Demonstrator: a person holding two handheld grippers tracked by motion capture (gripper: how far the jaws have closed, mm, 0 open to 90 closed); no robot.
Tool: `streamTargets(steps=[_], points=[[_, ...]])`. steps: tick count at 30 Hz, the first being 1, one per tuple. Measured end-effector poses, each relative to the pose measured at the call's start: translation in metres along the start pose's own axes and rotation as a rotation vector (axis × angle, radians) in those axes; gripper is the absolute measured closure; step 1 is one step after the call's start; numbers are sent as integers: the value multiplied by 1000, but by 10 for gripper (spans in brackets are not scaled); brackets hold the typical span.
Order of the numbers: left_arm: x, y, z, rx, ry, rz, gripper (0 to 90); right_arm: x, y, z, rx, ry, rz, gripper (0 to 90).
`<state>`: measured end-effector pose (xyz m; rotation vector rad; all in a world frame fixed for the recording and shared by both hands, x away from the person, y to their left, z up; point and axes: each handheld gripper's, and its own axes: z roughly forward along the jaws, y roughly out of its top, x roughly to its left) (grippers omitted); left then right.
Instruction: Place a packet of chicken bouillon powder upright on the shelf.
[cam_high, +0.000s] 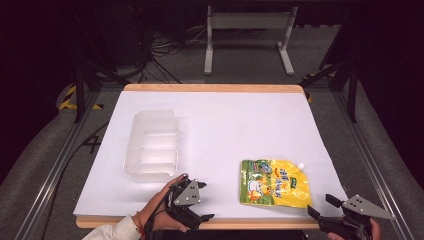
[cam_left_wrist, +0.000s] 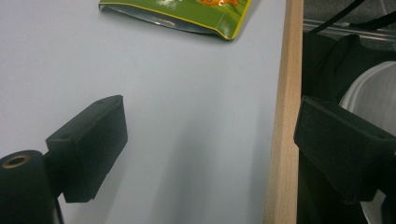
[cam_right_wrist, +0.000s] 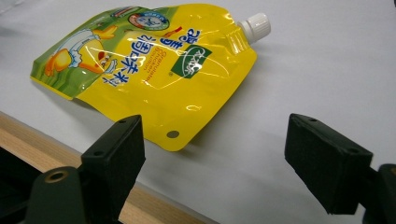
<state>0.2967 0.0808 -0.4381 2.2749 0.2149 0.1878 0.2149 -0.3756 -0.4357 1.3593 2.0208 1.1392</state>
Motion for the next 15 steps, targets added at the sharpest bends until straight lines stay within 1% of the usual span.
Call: streamTargets(steps=[4, 7, 8, 9, 10, 13, 15], points=[[-1, -1, -2, -11, 1, -4, 104, 1, 1, 3, 3, 8, -13, 208], [-2, -2, -4, -4, 4, -4, 104, 3, 3, 4, 5, 12, -17, 208], [-2, -2, -4, -7, 8, 0, 104, 3, 3, 5, 7, 16, -20, 208], [-2, -2, -4, -11, 8, -7, 104, 4, 3, 5, 11, 14, -23, 208], [-2, -2, -4, -13, 9, -5, 104, 4, 3, 6, 15, 14, -26, 208], [-1, -2, -3, -7, 3, -1, 104, 5, 3, 7, 23, 16, -32, 208], [-2, -2, -3, -8, 1, -7, 104, 5, 3, 8, 20, 28, -19, 208]])
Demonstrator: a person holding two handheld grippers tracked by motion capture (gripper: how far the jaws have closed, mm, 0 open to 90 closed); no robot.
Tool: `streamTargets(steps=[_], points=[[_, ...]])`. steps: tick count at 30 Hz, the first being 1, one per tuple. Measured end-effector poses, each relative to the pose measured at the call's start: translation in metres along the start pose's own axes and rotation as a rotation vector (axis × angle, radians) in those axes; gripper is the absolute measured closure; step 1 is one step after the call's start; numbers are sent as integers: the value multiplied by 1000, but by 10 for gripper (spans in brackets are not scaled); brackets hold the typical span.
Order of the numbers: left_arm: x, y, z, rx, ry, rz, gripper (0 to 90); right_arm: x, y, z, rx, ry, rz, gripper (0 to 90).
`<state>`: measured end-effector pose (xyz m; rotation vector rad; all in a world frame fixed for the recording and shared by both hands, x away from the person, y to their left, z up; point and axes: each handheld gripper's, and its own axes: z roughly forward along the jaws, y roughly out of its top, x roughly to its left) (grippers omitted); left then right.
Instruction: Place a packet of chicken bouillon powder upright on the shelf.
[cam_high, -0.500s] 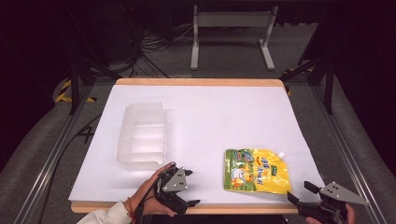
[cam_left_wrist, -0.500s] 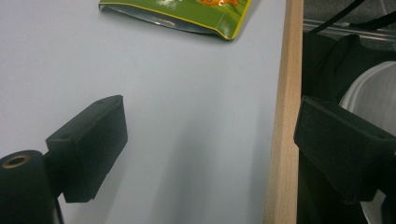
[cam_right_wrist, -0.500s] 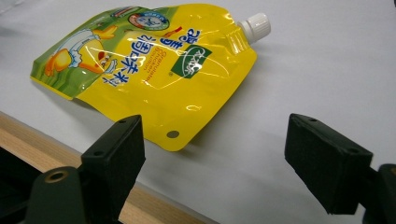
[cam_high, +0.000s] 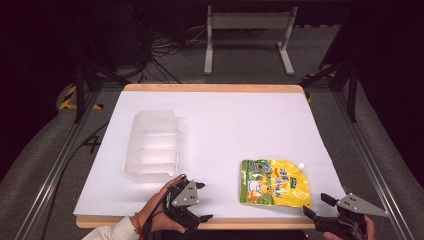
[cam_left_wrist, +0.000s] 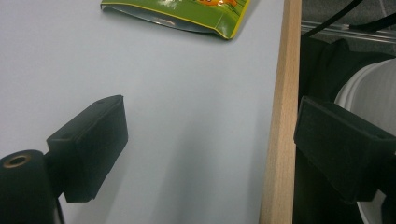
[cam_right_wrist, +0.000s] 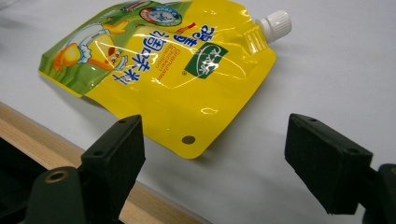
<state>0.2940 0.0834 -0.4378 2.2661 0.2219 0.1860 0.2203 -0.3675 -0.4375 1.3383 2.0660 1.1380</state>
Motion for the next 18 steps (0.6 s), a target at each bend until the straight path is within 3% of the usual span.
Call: streamTargets(steps=[8, 14, 18], points=[[0, 1, 2, 4, -9, 9, 104, 0, 2, 10, 1, 43, 63, 219], [-1, 1, 1, 2, -7, 8, 104, 3, 4, 19, 28, 84, 76, 217], [-2, 1, 1, 0, -6, 2, 104, 1, 6, 25, 33, 121, 127, 207]])
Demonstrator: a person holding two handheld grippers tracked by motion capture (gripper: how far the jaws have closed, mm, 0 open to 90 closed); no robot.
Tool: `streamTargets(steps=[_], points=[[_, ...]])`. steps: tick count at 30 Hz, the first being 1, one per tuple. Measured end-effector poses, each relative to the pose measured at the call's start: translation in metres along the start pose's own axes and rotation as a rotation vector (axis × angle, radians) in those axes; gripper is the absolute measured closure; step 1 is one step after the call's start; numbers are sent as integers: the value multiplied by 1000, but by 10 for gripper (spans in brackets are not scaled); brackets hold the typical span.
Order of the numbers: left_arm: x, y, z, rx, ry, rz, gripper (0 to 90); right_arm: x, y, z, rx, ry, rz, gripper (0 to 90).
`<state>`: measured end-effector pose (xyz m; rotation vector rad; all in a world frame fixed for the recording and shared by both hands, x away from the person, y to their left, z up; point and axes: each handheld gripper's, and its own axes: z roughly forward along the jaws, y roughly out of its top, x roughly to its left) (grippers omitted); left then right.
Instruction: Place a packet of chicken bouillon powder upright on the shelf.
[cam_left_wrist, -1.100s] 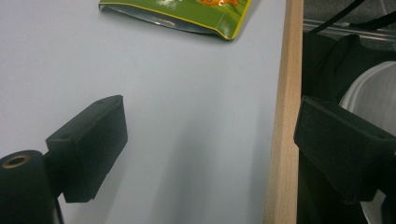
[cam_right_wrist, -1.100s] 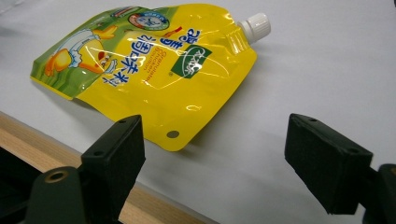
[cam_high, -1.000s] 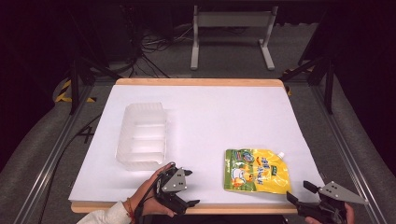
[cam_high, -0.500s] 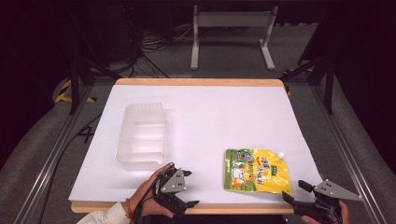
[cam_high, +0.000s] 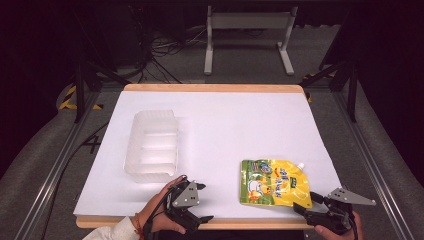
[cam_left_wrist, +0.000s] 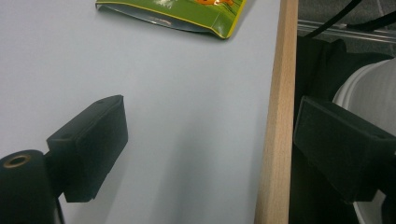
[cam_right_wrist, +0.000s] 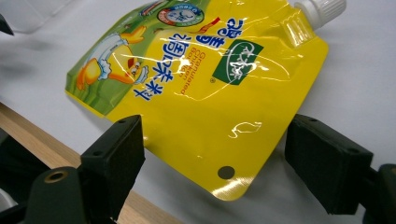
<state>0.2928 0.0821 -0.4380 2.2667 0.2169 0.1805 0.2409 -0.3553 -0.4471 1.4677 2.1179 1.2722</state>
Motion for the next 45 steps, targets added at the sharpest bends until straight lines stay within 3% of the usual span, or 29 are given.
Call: streamTargets(steps=[4, 6, 9, 10, 13, 15, 17, 20, 21, 23, 24, 25, 28, 32, 37, 42, 43, 44, 45], points=[[0, 0, 1, 7, -5, -1, 104, -3, 0, 3, 4, 20, 37, 207], [0, 0, 1, 7, -7, 4, 104, -7, 1, 4, -14, 49, 98, 212], [-1, 0, 1, 4, -10, 4, 104, -9, 2, 6, -20, 77, 126, 212], [-1, 0, 2, 4, -10, 4, 104, -10, 4, 8, -30, 96, 159, 223], [-1, 1, 2, 4, -11, 2, 105, -10, 4, 7, -74, 93, 209, 348], [-1, 1, 2, 4, -12, 4, 105, -8, 4, 7, -112, 119, 251, 432], [-1, 1, 2, 4, -10, 5, 105, -5, 7, 9, -112, 89, 212, 498], [-1, 1, 2, 3, -10, 2, 105, -2, 10, 9, -136, 88, 192, 653], [-1, 1, 2, 3, -10, 2, 106, -2, 10, 9, -136, 88, 192, 653], [-1, 1, 2, 4, -10, 1, 106, -1, 12, 8, -151, 100, 180, 724], [-1, 1, 2, 0, -12, 1, 106, 2, 16, 7, -173, 106, 151, 788], [-1, 1, 2, 0, -12, 1, 106, 2, 16, 7, -173, 106, 151, 788], [-1, 2, 0, -8, -9, -9, 106, 11, 27, 3, -223, 137, 84, 882], [1, 3, -3, -32, -15, -25, 108, 24, 44, 1, -258, 173, 18, 900], [1, 4, -9, -56, -11, -33, 108, 46, 70, 3, -265, 207, -95, 900], [3, 5, -16, -79, -2, -39, 108, 71, 95, 10, -232, 225, -203, 900], [3, 5, -16, -79, -2, -39, 108, 71, 95, 10, -232, 225, -203, 900], [4, 6, -19, -92, 5, -41, 109, 81, 107, 13, -192, 217, -258, 900], [5, 7, -22, -104, 16, -39, 109, 86, 113, 14, -180, 218, -283, 900]])
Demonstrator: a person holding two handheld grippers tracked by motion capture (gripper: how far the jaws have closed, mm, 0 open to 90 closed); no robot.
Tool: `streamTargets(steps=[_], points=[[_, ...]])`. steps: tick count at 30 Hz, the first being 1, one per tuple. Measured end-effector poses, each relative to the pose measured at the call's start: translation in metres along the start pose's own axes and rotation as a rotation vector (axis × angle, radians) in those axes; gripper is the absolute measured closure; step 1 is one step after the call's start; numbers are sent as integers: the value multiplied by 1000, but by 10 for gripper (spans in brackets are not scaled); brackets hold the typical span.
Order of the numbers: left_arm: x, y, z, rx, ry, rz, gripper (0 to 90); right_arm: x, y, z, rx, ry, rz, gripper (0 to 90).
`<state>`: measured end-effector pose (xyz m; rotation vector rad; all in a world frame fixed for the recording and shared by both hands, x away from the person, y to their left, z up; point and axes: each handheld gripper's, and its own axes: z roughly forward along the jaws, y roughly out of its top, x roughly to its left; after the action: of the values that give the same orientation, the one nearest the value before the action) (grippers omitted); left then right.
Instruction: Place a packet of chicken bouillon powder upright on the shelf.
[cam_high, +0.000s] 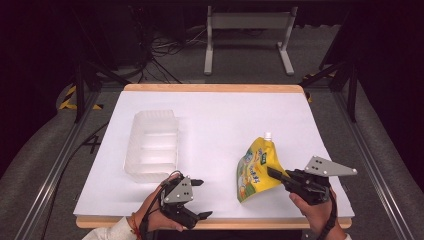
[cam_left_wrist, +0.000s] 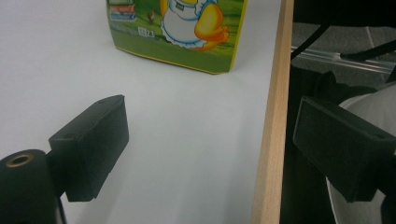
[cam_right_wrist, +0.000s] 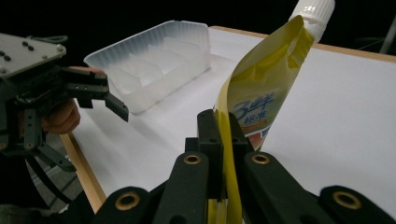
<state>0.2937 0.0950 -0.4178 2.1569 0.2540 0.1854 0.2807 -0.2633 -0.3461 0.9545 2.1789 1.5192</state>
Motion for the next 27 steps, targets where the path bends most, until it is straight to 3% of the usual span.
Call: streamTargets(steps=[3, 4, 5, 8, 10, 13, 19, 23, 27], points=[[3, 4, -7, -22, 23, 2, 110, 7, 17, 6, 44, 13, -69, 900], [3, 4, -7, -22, 23, 2, 110, 7, 17, 6, 44, 13, -69, 900], [6, 7, -12, -42, 47, -2, 112, 12, 31, 8, 62, 28, -125, 900], [10, 12, -17, -58, 75, 0, 116, 18, 46, 12, 81, 56, -185, 900], [15, 21, -27, -98, 106, -10, 118, 22, 54, 16, 97, 80, -235, 900], [22, 27, -35, -123, 130, -25, 118, 27, 62, 21, 115, 105, -284, 900], [43, 35, -44, -144, 138, -79, 110, 34, 76, 35, 128, 152, -366, 900], [51, 38, -47, -173, 139, -92, 139, 37, 88, 39, 128, 182, -410, 900], [59, 43, -47, -173, 156, -79, 164, 40, 99, 47, 141, 209, -458, 900]])
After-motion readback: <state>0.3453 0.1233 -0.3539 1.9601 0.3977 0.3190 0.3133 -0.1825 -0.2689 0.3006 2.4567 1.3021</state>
